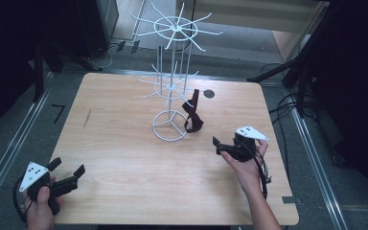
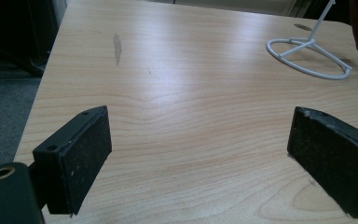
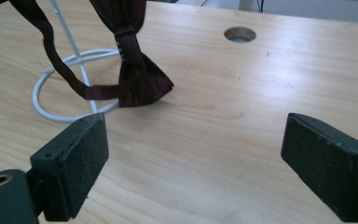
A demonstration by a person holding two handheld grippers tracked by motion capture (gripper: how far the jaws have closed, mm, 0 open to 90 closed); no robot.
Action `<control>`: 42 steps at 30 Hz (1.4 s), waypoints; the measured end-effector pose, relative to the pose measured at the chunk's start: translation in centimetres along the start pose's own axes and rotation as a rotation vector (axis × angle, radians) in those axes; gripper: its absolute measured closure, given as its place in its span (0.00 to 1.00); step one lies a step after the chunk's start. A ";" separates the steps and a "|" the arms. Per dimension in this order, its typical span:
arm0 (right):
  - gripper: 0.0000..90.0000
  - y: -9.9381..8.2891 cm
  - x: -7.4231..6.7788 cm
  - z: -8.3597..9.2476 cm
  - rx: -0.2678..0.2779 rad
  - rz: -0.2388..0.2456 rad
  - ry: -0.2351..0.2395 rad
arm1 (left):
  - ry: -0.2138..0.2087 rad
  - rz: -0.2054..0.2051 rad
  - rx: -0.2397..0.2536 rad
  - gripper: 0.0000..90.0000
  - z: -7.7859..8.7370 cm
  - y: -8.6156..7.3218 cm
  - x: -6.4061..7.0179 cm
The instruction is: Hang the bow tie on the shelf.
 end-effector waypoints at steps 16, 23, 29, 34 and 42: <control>0.07 -5.0 3.8 3.5 -0.013 -0.082 -0.053 | 0.003 0.000 -0.008 0.07 0.0 0.0 0.0; 0.07 -5.8 4.8 4.8 -0.007 -0.095 -0.078 | 0.008 0.003 -0.002 0.08 0.0 0.0 0.0; 0.07 -6.8 7.0 6.7 0.013 -0.133 -0.100 | 0.006 0.002 -0.002 0.08 0.0 0.0 0.0; 0.07 -7.8 9.0 8.1 0.017 -0.171 -0.136 | 0.007 -0.001 -0.006 0.08 0.0 0.0 0.0; 0.06 -9.0 11.0 10.6 0.046 -0.232 -0.143 | 0.005 -0.002 -0.007 0.08 -0.1 0.0 0.0</control>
Point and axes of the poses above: each handheld gripper's, and its own axes: z roughly backward along the jaws, y roughly out of its top, x roughly to its right, the point moved 3 cm from there along -z, roughly forward along the jaws, and after that the axes turned 5 degrees about -z, right-handed, at the moved point
